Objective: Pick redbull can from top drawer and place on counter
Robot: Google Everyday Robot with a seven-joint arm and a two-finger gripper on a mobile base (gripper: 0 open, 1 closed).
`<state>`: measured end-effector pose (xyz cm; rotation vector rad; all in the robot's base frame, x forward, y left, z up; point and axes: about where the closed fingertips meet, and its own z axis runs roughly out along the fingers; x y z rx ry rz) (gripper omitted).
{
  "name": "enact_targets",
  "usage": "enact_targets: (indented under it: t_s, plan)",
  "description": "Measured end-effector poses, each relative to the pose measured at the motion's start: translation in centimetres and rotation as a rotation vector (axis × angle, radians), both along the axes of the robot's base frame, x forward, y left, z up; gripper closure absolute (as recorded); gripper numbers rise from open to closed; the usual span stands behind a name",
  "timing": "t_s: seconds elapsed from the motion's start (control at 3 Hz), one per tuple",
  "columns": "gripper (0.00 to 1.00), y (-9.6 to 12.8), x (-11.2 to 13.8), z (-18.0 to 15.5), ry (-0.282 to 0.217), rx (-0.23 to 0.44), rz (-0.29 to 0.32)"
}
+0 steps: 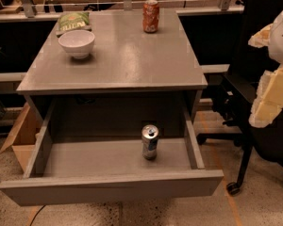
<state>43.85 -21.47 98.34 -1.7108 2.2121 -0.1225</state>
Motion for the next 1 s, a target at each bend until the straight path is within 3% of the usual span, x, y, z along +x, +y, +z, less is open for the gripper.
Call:
enact_targets:
  t_s: [0.33,0.67,1.0]
  plan:
    - [0.0,0.0,0.0,0.0,0.0,0.0,0.0]
    - [0.0,1.2,0.3,-1.5,0.008,0.084,-0.02]
    - [0.0,4.6,0.6,-5.7,0.041,0.278,-0.081]
